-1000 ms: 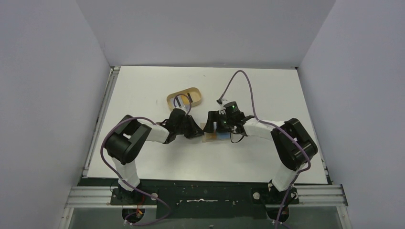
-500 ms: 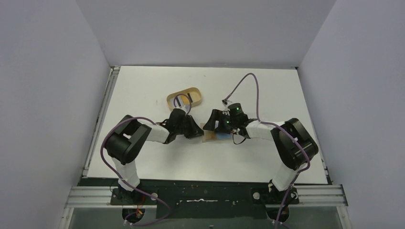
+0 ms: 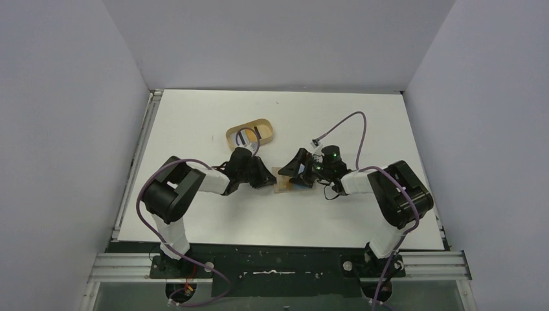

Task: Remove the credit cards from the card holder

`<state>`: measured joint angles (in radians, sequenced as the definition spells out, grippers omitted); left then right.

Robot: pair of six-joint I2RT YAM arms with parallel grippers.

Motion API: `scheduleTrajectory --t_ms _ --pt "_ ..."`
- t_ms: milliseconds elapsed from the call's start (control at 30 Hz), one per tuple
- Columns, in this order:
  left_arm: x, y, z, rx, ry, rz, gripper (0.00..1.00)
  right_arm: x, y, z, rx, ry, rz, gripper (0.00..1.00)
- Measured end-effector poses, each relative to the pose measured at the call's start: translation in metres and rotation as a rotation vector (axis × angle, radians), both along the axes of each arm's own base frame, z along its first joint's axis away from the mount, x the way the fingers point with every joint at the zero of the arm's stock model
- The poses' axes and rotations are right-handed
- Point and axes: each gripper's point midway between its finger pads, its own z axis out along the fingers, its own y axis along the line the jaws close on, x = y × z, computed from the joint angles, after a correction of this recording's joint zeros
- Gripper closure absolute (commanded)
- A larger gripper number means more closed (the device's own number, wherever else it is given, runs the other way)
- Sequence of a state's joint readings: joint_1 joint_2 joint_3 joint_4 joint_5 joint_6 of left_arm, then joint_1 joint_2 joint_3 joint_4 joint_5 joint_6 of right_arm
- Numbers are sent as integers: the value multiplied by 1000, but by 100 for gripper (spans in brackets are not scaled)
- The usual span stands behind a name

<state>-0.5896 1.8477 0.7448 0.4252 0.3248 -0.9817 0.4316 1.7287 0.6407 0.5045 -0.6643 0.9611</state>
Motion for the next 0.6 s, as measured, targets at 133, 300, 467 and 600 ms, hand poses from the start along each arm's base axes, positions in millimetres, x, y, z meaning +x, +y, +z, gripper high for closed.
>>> scheduleTrajectory --t_ms 133,300,467,600 --pt "0 0 0 1 1 0 100 -1 5 9 56 3 5 21" --pt "0 0 0 2 1 -1 100 -1 8 16 90 0 10 21" --pt "0 0 0 3 2 -1 100 -5 0 5 11 14 8 21" --pt "0 0 0 10 10 -2 97 -5 -10 1 -79 9 3 21"
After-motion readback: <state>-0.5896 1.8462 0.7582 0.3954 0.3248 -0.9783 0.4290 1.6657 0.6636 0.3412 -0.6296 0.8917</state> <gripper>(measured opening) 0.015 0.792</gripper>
